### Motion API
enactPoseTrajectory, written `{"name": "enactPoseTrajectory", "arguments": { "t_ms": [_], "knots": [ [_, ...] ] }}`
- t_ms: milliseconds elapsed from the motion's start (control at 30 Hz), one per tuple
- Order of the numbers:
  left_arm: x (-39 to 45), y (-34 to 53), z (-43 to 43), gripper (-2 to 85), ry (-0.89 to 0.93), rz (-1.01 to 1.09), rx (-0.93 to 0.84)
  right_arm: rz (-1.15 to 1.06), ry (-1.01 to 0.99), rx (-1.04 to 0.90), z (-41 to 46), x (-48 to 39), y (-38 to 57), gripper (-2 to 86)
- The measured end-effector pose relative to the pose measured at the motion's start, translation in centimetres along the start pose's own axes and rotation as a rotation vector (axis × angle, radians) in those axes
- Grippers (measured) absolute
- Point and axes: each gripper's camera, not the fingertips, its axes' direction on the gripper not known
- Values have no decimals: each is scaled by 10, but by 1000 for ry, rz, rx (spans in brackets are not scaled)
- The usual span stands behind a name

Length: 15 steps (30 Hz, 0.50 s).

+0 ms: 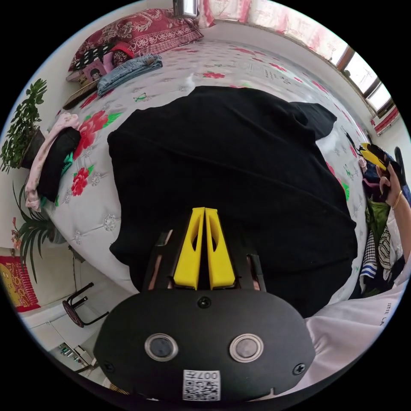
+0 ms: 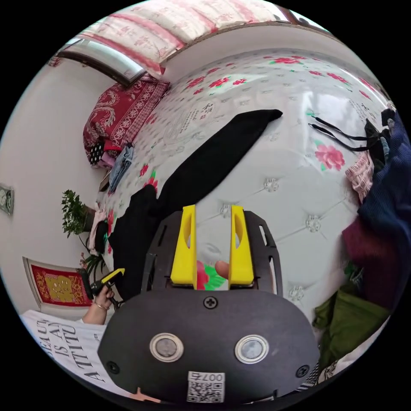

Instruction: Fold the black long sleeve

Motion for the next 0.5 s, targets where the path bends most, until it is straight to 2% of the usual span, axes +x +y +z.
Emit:
{"name": "enactPoseTrajectory", "arguments": {
  "t_ms": [167,300,400,433,500],
  "knots": [
    [6,-5,6,-10,-10,36,12,63,72,14,31,37,-93,97],
    [24,2,7,-10,-102,99,42,111,147,11,60,70,-133,98],
    [18,2,7,-10,-62,10,40,163,232,52,65,80,-139,94],
    [12,3,7,-10,-26,-42,46,147,237,119,65,80,-138,84],
    [7,7,8,-10,11,-85,57,147,222,130,64,86,-139,63]
  ]
}}
